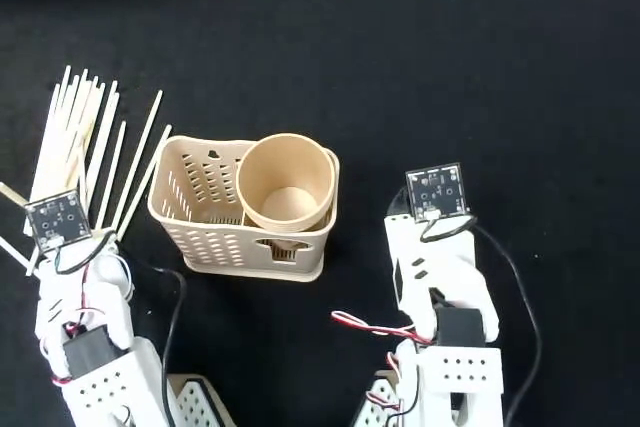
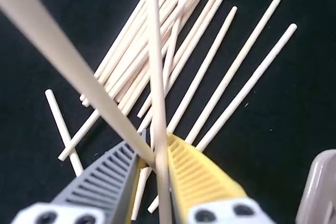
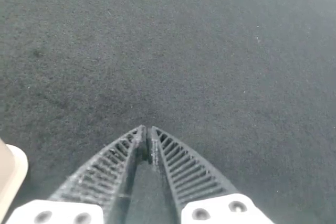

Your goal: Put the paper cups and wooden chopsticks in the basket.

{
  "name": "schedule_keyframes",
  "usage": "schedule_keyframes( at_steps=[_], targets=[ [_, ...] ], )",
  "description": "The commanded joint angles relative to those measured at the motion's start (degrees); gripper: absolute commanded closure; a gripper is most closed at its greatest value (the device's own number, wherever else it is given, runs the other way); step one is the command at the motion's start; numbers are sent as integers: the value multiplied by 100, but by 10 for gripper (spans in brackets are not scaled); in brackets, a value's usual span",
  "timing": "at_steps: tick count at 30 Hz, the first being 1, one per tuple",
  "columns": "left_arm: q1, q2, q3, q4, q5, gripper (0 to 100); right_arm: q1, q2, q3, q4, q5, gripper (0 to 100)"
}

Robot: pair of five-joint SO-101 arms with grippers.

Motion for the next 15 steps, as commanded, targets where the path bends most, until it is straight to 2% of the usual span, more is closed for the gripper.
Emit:
schedule_keyframes(
  at_steps=[1, 5, 9, 15],
  targets=[
    [-127, -35, -567, -18, 123, 974, -53, -40, -22, -97, 53, 985],
    [-127, -35, -1473, 360, 149, 974, -53, -40, -22, -97, 53, 985],
    [-127, -35, -2527, 738, 624, 974, -53, -40, -22, -97, 53, 985],
    [-127, -44, -3275, 545, 1556, 974, -53, -40, -22, -97, 53, 985]
  ],
)
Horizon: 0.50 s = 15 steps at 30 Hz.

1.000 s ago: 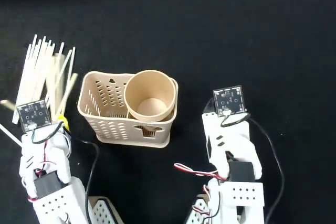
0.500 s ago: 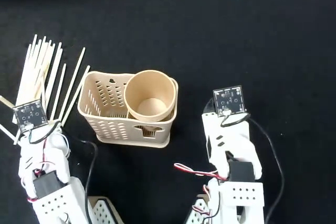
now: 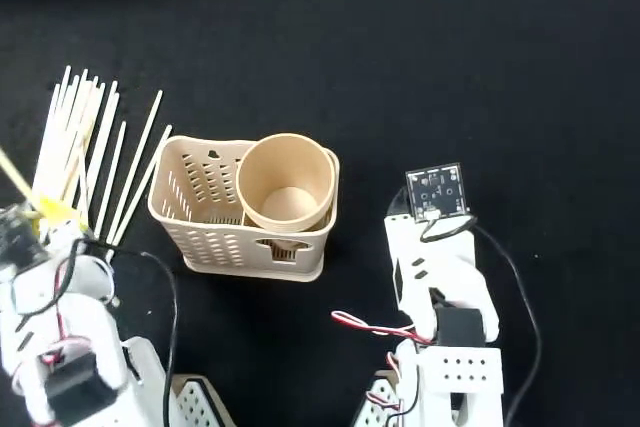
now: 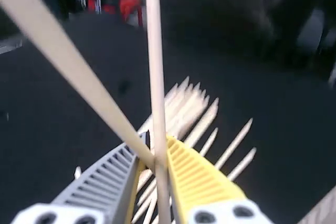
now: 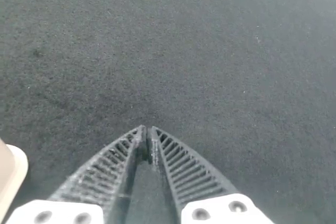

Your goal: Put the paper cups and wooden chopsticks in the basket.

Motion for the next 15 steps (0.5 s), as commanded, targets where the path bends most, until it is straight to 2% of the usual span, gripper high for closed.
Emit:
schedule_keyframes(
  at_steps=[1, 5, 10, 15],
  targets=[
    [-66, 0, -602, -325, 782, 974, -53, -40, -22, -97, 53, 985],
    [-13, 0, -690, -1266, 1160, 974, -53, -40, -22, -97, 53, 985],
    [-4, 62, -1253, -2180, 1187, 974, -53, -40, -31, -97, 53, 985],
    [163, 70, -1903, -2356, 1204, 974, -53, -48, -40, -97, 53, 985]
  ],
)
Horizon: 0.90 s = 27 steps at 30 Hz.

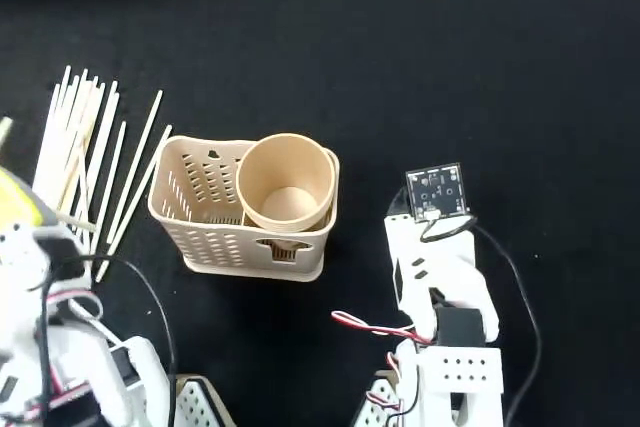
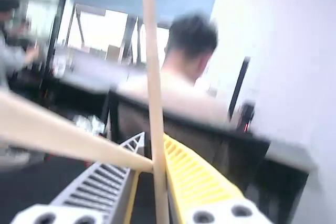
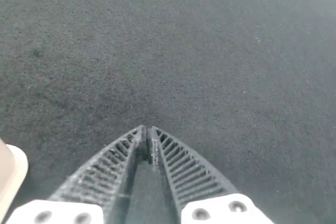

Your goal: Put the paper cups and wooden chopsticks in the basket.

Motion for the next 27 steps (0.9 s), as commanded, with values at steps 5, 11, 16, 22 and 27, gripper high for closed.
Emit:
schedule_keyframes(
  at_steps=[5, 11, 16, 22, 27],
  targets=[
    [1007, 158, -989, -316, 26, 974, -53, -48, -48, -97, 53, 985],
    [1763, 1152, -1138, -26, 35, 974, -53, -48, -48, -97, 53, 985],
    [2237, 2075, -2097, 844, 62, 974, -53, -48, -57, -97, 53, 985],
    [2800, 2857, -2738, 1424, 26, 973, -35, -48, -66, -97, 53, 985],
    [3073, 3402, -2730, 1758, 18, 973, -26, -48, -66, -97, 53, 985]
  ],
)
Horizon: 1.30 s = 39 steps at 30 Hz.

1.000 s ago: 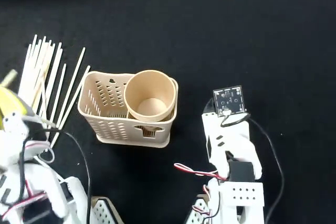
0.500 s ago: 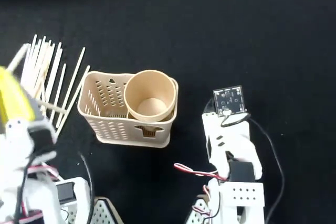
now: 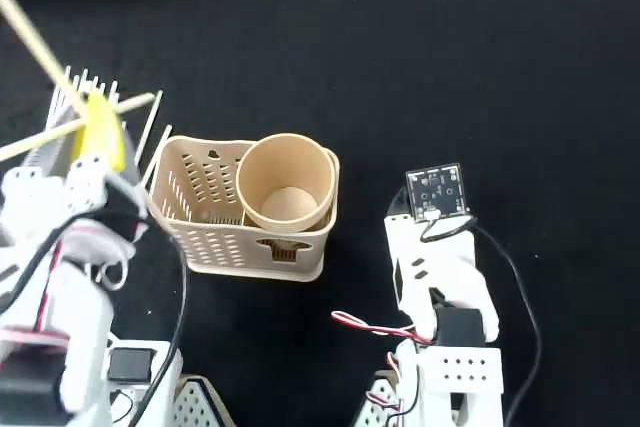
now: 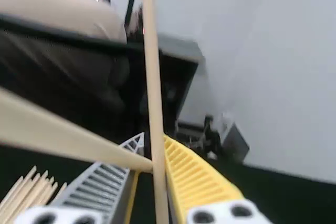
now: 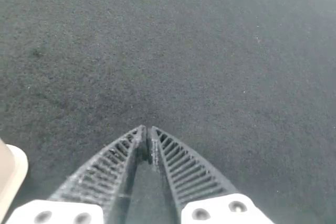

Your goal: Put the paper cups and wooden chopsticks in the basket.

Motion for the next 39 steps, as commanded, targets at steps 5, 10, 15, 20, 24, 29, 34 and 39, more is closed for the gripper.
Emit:
schedule_keyframes(
  at_steps=[5, 10, 15, 20, 24, 29, 34, 39],
  targets=[
    [514, 870, -312, 440, -193, 973, -26, -48, -66, -97, 53, 985],
    [813, 1204, -330, 703, -387, 973, -26, -48, -66, -97, 53, 985],
    [787, 1512, -936, 1196, -519, 973, -26, -48, -66, -97, 53, 985],
    [787, 2154, -2211, 2382, -668, 973, -26, -48, -66, -97, 53, 985],
    [822, 2901, -3160, 3288, -782, 973, -26, -48, -66, -97, 53, 985],
    [778, 3912, -3275, 3446, -844, 973, -26, -48, -57, -97, 53, 985],
    [787, 4211, -3187, 3560, -1081, 973, -26, -48, -57, -97, 53, 985],
    [813, 3851, -3002, 3560, -1081, 973, -18, -48, -57, -88, 53, 985]
  ],
)
